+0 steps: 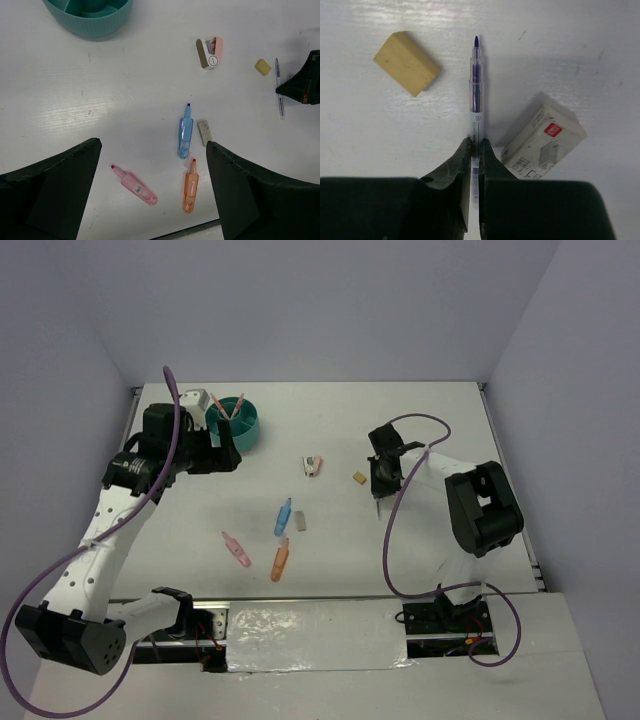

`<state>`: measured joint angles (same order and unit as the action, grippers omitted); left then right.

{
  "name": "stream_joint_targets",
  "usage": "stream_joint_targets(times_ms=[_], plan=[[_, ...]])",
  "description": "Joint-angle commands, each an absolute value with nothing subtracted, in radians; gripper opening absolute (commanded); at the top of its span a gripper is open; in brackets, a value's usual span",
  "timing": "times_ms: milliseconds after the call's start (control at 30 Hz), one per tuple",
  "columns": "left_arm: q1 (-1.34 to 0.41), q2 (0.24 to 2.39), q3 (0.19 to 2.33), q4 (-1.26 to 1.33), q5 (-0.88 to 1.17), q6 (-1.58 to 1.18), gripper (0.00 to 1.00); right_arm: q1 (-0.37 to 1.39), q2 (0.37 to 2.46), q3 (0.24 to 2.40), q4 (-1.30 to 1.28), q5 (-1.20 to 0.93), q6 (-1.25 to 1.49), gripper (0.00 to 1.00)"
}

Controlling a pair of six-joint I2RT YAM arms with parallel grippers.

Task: Sort the stationery into containers
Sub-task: Pick up the pen from the center of the board, then close the pen.

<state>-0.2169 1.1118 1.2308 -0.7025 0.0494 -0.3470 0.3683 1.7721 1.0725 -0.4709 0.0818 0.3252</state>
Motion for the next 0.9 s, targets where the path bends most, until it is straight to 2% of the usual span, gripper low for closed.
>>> stream_joint_targets(times_ms=[0, 133, 233, 367, 467, 567, 600, 667, 867], plan=[[-0.218, 1.132, 1.292, -0.719, 0.058, -0.368, 0.99, 0.373, 1.717, 1.054, -0.483, -0.021, 0.339, 0.0], [-0.282, 1.199, 1.289, -0.759, 0.046, -0.419, 0.99, 0.374, 1.588, 1.12, -0.558, -0.003, 0.377, 0.0], [-0.415, 1.276, 1.256, -0.769, -0.026, -0.472, 0.99, 0.374, 1.468, 1.183, -0.646, 0.025, 0.4, 0.0], [-0.526, 1.374, 1.215, -0.756, -0.052, -0.54, 0.94, 0.383, 1.326, 1.21, -0.718, -0.001, 0.391, 0.0], [-0.6, 1.404, 1.174, -0.709, -0.078, -0.587, 0.86, 0.402, 1.24, 1.178, -0.736, -0.052, 0.373, 0.0], [-0.656, 1.443, 1.151, -0.7, -0.133, -0.614, 0.67, 0.41, 1.16, 1.126, -0.746, -0.083, 0.379, 0.0], [-0.669, 1.463, 1.134, -0.689, -0.132, -0.621, 0.58, 0.414, 1.14, 1.097, -0.736, -0.103, 0.385, 0.0], [-0.678, 1.473, 1.109, -0.67, -0.13, -0.626, 0.48, 0.417, 1.092, 1.062, -0.733, -0.115, 0.394, 0.0], [-0.695, 1.538, 1.052, -0.643, -0.095, -0.647, 0.43, 0.426, 1.039, 1.025, -0.739, -0.124, 0.396, 0.0]])
